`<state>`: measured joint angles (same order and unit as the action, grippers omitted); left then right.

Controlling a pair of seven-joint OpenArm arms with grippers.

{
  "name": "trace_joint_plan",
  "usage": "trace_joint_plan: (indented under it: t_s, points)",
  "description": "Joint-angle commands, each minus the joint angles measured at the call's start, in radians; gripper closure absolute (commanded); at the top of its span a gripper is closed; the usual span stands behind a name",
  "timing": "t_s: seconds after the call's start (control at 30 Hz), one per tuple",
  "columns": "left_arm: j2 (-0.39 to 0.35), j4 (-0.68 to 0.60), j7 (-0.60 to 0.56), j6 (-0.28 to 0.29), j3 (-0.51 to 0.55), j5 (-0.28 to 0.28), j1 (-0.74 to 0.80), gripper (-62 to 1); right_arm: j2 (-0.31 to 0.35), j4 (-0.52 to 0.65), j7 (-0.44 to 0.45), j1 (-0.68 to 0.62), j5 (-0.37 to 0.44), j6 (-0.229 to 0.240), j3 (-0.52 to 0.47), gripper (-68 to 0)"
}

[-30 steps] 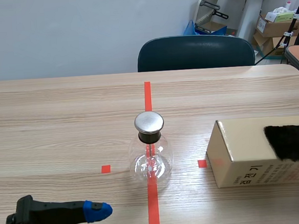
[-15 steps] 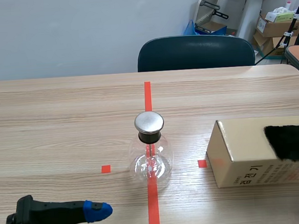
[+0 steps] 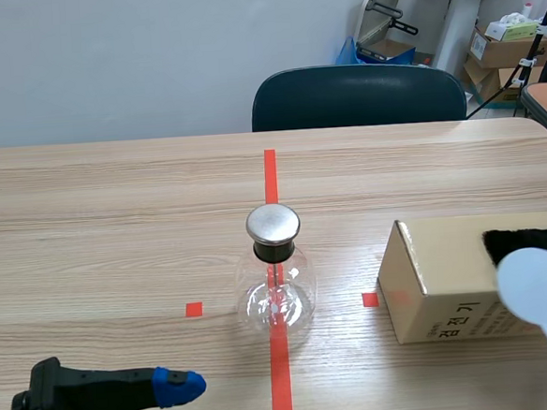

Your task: Do the electroscope experiment

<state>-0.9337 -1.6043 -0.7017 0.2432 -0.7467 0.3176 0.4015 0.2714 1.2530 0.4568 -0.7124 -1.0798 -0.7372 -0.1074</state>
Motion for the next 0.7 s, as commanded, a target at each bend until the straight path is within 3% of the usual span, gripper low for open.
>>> trace_joint_plan:
  t_s: [0.0,0.07,0.13,0.2,0.33,0.4,0.47,0.67]
  points:
    - [0.004,-0.013,-0.007,0.006,-0.006,0.003,0.003,-36.2,0.005,0.009,-0.093,-0.003,0.014,-0.046,-0.006,-2.0]
    - [0.004,-0.013,-0.007,0.006,-0.006,0.003,0.003,-36.2,0.006,0.009,-0.177,-0.003,0.013,-0.046,-0.006,-2.0]
    - [0.004,-0.013,-0.007,0.006,-0.006,0.003,0.003,-36.2,0.006,0.009,-0.177,-0.003,0.012,-0.046,-0.006,-2.0]
    - [0.004,-0.013,-0.007,0.006,-0.006,0.003,0.003,-36.2,0.006,0.009,-0.095,-0.003,0.009,-0.046,-0.005,-2.0]
    - [0.004,-0.013,-0.007,0.006,-0.006,0.003,0.003,-36.2,0.006,0.009,0.159,-0.003,0.009,-0.046,-0.005,-2.0]
    - [0.004,-0.013,-0.007,0.006,-0.006,0.003,0.003,-36.2,0.006,0.009,0.213,-0.003,0.01,-0.046,-0.005,-2.0]
    - [0.004,-0.013,-0.007,0.006,-0.006,0.003,0.003,-36.2,0.005,0.009,0.179,-0.005,0.011,-0.046,-0.005,-2.0]
    - [0.004,-0.013,-0.006,0.006,-0.006,0.003,0.003,-36.2,0.005,0.009,-0.125,-0.005,0.017,-0.046,-0.006,-2.0]
